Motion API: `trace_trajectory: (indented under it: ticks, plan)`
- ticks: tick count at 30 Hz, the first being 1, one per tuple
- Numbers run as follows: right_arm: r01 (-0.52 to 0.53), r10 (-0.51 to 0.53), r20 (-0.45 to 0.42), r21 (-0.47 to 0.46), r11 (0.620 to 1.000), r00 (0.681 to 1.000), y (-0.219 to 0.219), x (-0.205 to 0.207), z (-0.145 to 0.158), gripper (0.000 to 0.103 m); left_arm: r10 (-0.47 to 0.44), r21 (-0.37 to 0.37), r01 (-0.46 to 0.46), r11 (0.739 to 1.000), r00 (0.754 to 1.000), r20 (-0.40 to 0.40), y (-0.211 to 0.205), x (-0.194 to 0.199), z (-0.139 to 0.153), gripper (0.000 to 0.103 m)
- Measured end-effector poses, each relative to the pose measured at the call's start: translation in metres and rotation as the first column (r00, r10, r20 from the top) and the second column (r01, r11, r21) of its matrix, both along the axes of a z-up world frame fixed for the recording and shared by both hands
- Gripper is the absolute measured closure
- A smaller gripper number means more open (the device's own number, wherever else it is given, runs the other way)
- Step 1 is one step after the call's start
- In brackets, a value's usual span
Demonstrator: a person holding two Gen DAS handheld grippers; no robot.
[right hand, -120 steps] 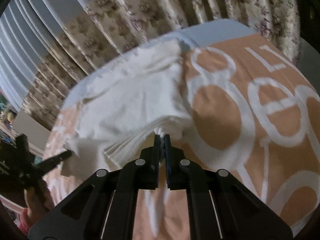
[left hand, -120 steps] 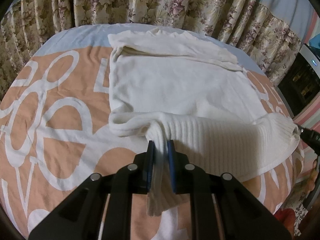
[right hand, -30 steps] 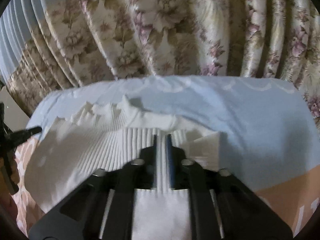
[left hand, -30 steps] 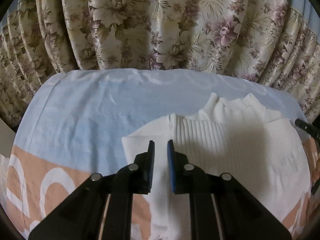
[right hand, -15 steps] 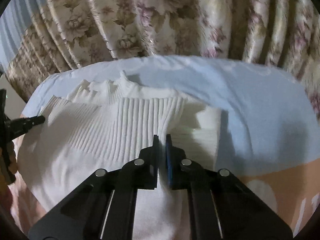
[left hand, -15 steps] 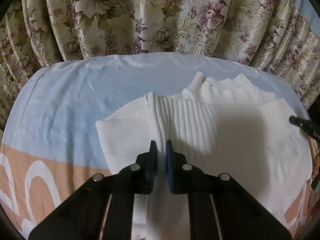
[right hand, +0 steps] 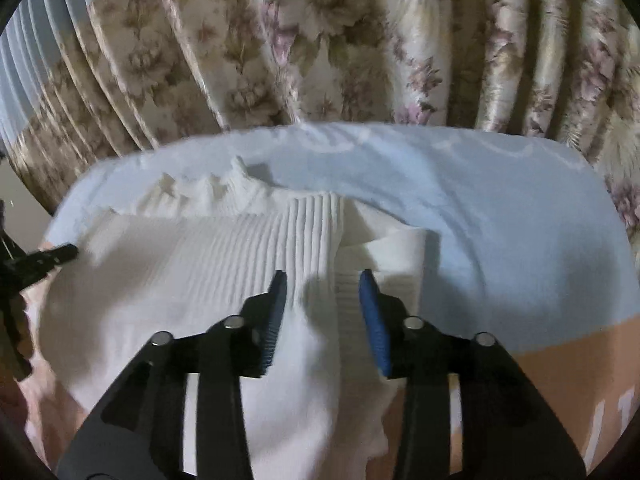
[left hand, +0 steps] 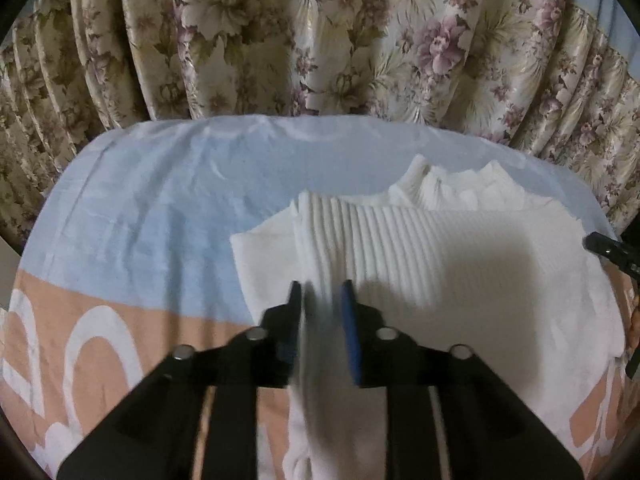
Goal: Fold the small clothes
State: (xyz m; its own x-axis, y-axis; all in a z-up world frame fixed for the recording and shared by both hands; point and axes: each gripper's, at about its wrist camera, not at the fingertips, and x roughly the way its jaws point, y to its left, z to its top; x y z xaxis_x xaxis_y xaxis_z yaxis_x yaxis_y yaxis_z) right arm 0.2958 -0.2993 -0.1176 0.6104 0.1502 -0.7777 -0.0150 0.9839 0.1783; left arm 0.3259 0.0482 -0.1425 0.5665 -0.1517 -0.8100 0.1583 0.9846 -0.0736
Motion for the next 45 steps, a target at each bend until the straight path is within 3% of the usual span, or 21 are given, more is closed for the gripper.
trace_trajectory:
  ticks: [2,6,12,13,14,15,16,19,23,26,30,33,35,39,42,45]
  plan:
    - [0.010,-0.010,0.021,-0.001,1.000,1.000,-0.003,-0.017,0.009,0.059,0.001,0.010,-0.001,1.000,1.000,0.023,0.001,-0.016,0.010,0.052]
    - [0.001,0.000,0.028,-0.010,1.000,1.000,0.000,-0.066,0.016,0.057,-0.011,0.006,0.011,1.000,0.999,0.030,0.004,-0.057,0.019,0.051]
    - [-0.028,0.027,-0.026,-0.024,0.999,0.999,0.021,-0.114,0.000,0.057,-0.026,-0.010,0.026,1.000,0.999,-0.022,0.003,-0.104,0.003,0.049]
    - [-0.034,0.034,-0.040,-0.017,0.999,0.999,0.023,-0.116,-0.004,0.059,-0.024,-0.013,0.023,1.000,0.999,-0.032,0.003,-0.108,-0.001,0.052]
    - [-0.037,0.036,-0.056,-0.014,0.999,0.998,0.026,-0.117,-0.009,0.065,-0.023,-0.021,0.022,1.000,0.999,-0.044,0.003,-0.110,-0.005,0.075]
    - [-0.039,0.038,-0.061,-0.014,0.999,0.997,0.028,-0.118,-0.011,0.084,-0.020,-0.035,0.018,0.999,0.998,-0.060,0.003,-0.110,-0.008,0.090]
    - [-0.038,0.037,-0.067,-0.014,0.999,0.997,0.029,-0.118,-0.013,0.095,-0.018,-0.053,0.014,0.999,0.997,-0.077,0.004,-0.111,-0.010,0.093]
    - [-0.027,0.028,-0.066,0.018,0.999,0.997,0.028,-0.123,-0.013,0.096,-0.017,-0.044,0.013,0.999,0.997,-0.081,0.003,-0.114,-0.011,0.096]
    - [0.027,-0.026,-0.007,0.171,0.985,1.000,0.004,-0.139,0.004,0.096,-0.006,-0.067,0.000,0.998,0.997,-0.082,0.012,-0.117,-0.003,0.096]
    - [0.068,-0.066,-0.014,0.244,0.967,0.998,-0.013,-0.149,0.004,0.096,-0.007,-0.062,0.001,0.998,0.996,-0.088,0.016,-0.119,-0.003,0.096]
    - [0.087,-0.070,-0.092,0.196,0.977,0.993,-0.014,-0.147,-0.024,0.096,-0.015,-0.059,0.008,0.998,0.993,-0.120,0.016,-0.118,-0.018,0.096]
    - [0.098,-0.080,-0.098,0.205,0.974,0.992,-0.015,-0.147,-0.031,0.096,-0.026,-0.036,0.022,0.999,0.994,-0.108,0.013,-0.120,-0.017,0.096]
    - [0.097,-0.078,-0.108,0.185,0.978,0.991,-0.012,-0.145,-0.027,0.095,-0.026,-0.029,0.023,0.999,0.994,-0.108,0.013,-0.121,-0.017,0.093]
    - [0.057,-0.048,-0.071,0.143,0.988,0.996,-0.006,-0.150,-0.008,0.074,-0.021,-0.010,0.020,1.000,0.997,-0.072,0.014,-0.125,-0.005,0.080]
    - [0.035,-0.034,-0.019,0.092,0.995,0.999,0.000,-0.153,0.012,0.065,-0.022,0.019,0.022,1.000,0.999,-0.031,0.011,-0.130,0.010,0.065]
    - [0.012,-0.011,0.051,-0.016,1.000,0.999,0.016,-0.152,0.031,0.056,-0.030,0.034,0.029,0.999,0.999,0.034,0.001,-0.133,0.031,0.041]
